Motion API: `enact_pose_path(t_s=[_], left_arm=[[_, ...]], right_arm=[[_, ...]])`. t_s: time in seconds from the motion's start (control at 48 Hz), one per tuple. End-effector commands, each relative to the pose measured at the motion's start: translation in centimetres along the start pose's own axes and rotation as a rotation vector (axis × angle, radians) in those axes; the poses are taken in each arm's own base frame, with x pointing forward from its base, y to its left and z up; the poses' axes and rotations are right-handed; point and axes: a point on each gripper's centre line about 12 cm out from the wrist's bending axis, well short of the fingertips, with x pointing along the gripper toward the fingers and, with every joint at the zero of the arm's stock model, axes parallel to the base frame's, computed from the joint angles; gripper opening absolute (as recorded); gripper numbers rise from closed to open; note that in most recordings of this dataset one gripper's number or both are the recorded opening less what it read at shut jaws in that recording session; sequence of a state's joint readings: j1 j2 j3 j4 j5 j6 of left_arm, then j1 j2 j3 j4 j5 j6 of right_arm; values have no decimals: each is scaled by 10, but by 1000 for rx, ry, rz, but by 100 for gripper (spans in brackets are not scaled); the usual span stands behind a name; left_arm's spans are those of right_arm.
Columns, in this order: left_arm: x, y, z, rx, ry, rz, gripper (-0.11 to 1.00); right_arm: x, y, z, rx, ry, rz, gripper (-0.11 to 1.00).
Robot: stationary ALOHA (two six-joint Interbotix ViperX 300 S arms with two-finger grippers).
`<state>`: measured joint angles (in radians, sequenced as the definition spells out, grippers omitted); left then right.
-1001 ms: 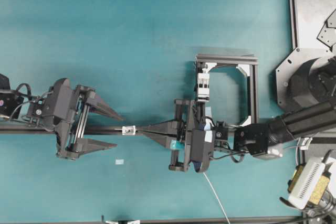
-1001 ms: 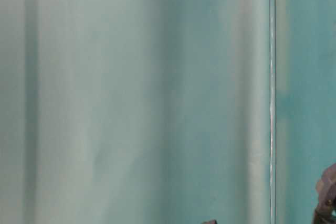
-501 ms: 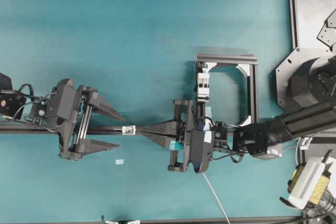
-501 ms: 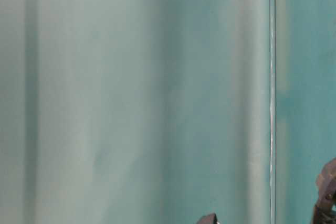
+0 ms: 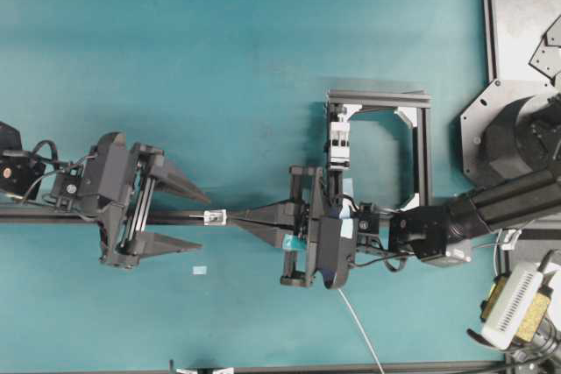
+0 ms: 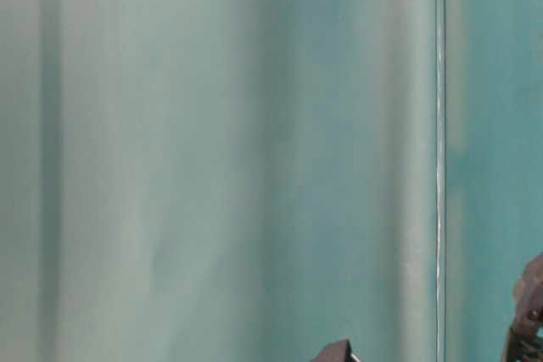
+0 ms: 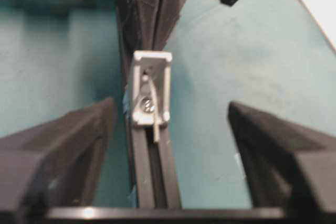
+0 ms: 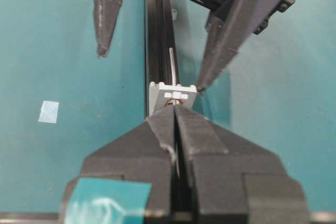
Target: Insert the wire into the hole on the right side and pull it with the left arm.
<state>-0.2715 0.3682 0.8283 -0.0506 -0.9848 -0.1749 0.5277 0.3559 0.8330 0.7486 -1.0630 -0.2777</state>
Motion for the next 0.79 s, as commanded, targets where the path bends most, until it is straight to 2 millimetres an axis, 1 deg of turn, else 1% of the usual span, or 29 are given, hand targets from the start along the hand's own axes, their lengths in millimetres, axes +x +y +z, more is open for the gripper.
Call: enact_pose_path(t_s=[0.0,0.063,0.104,0.167,0.229,0.772], left_arm=[[3,-3,10,13,-33,-9,20],[3,-4,10,29,-32,-12,6],[3,-4,10,40,-34,-13,0],[3,-5,10,49,-32,-14,-6],[3,-5,10,52,-32,-14,-9],[3,-4,7,51,-8,-11,-10]], right_arm=[[2,2,9,13,-24,3,2],[2,2,8,14,-21,3,2],[2,2,8,13,-19,5,2],[2,2,8,15,-17,4,2],[2,2,8,14,-16,6,2],[4,2,11,24,-24,1,2]])
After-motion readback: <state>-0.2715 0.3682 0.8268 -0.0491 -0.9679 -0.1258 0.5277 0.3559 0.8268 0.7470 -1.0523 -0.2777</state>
